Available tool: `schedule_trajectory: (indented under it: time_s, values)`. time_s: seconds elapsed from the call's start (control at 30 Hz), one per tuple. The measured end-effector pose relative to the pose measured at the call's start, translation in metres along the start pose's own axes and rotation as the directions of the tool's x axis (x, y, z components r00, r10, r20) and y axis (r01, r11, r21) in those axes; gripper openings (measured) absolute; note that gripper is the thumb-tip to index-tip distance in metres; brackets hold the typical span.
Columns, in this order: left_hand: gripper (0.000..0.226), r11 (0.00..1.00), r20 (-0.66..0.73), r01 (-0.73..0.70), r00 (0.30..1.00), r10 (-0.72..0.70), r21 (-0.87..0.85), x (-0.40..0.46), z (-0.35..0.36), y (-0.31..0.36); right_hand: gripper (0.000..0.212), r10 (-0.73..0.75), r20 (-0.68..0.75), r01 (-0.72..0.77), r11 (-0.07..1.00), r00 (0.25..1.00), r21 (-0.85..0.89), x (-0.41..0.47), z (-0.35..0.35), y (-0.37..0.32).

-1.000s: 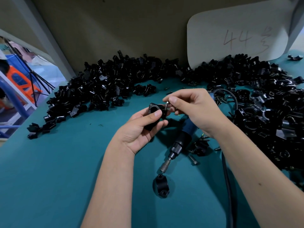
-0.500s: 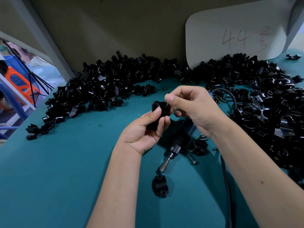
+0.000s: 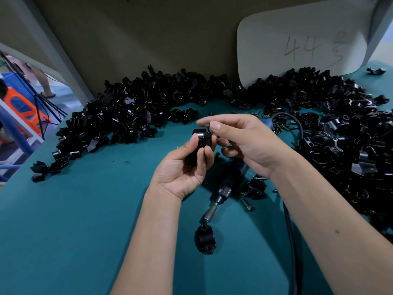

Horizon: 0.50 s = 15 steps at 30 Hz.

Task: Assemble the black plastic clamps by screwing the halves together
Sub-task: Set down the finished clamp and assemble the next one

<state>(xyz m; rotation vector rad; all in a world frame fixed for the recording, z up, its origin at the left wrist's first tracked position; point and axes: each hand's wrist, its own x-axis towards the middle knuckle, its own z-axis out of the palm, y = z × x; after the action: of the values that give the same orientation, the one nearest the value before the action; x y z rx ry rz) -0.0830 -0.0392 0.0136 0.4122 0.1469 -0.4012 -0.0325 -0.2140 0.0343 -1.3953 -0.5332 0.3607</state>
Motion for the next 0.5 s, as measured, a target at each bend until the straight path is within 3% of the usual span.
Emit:
schedule_trajectory:
  time_s: [0.3, 0.5]
  values:
    - [0.063, 0.995, -0.028, 0.022, 0.999, -0.019, 0.098, 0.0001, 0.0032, -0.0016, 0.012, 0.028, -0.02, -0.027, 0.999, 0.999, 0.047, -0.0005, 0.0006, -0.0032]
    - [0.06, 0.98, -0.046, 0.031, 0.999, -0.022, 0.197, -0.0011, 0.0045, -0.0008, 0.023, 0.036, -0.07, -0.036, 0.999, 0.997, 0.01, 0.0011, 0.0031, -0.0049]
